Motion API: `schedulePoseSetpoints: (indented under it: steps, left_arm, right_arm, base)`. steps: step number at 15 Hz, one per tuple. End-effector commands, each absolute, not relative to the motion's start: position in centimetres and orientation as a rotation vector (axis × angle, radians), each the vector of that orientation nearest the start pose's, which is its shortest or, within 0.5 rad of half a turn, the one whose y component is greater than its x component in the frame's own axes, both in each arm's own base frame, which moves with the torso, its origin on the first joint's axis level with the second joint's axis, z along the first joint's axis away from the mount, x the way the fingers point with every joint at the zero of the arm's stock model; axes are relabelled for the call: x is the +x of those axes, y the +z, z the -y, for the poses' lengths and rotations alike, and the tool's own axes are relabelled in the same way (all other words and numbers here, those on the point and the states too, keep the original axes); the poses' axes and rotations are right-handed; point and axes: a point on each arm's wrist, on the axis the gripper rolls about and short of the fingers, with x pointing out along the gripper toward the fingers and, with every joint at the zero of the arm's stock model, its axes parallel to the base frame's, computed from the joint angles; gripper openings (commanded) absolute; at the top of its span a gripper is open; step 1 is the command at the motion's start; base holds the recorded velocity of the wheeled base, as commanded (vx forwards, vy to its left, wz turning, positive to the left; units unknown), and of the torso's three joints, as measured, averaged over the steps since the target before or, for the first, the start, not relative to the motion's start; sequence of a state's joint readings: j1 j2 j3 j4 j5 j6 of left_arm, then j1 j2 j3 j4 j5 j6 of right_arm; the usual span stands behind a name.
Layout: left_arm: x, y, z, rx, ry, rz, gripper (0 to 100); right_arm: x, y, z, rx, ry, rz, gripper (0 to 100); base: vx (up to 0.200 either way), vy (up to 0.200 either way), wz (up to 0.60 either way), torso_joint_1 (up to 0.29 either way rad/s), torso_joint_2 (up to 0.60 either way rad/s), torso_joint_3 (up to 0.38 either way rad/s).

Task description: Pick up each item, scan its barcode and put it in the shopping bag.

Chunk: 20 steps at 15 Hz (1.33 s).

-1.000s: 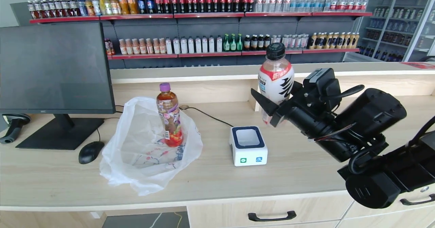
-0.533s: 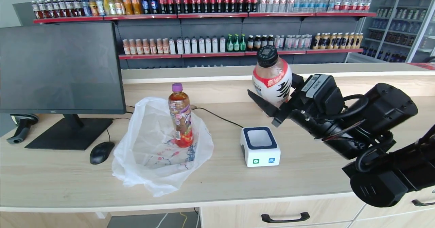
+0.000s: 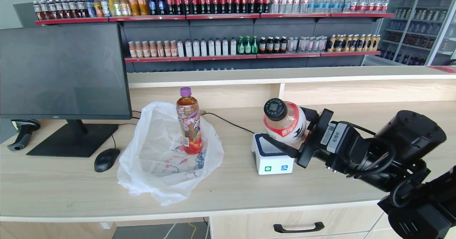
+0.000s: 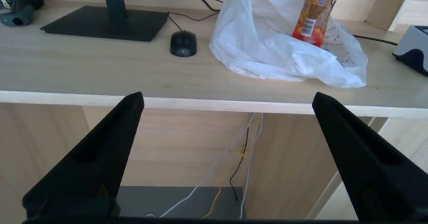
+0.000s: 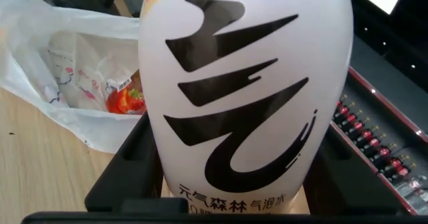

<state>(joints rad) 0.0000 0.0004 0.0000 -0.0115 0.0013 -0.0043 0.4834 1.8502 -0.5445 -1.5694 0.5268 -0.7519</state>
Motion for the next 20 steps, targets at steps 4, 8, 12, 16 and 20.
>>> schedulePoseSetpoints:
  steps: [4, 8, 12, 16, 20]
  left_arm:
    - [-2.3, 7.7, 0.0, -0.005, 0.003, 0.015, 100]
    - [-2.3, 7.7, 0.0, 0.015, 0.003, 0.015, 100]
    - [-2.3, 7.7, 0.0, 0.018, 0.003, 0.015, 100]
    - [-2.3, 7.7, 0.0, 0.02, 0.003, 0.017, 100]
    - [-2.3, 7.7, 0.0, 0.02, 0.003, 0.017, 100]
  right_arm:
    - [29.0, 13.2, -13.8, -0.76, 0.901, 0.587, 0]
    - [31.1, 13.4, -14.5, -0.77, 0.876, 0.632, 0]
    - [31.9, 12.9, -15.6, -0.763, 0.892, 0.643, 0]
    - [32.3, 12.4, -15.7, -0.764, 0.895, 0.636, 0]
    - [32.5, 11.9, -15.8, -0.765, 0.909, 0.632, 0]
  base:
    - [0.0, 0.0, 0.0, 0.0, 0.0, 0.0]
    - [0.0, 0.0, 0.0, 0.0, 0.0, 0.0]
    - [0.0, 0.0, 0.0, 0.0, 0.0, 0.0]
    - [0.0, 0.0, 0.0, 0.0, 0.0, 0.0]
    - [0.0, 0.0, 0.0, 0.0, 0.0, 0.0]
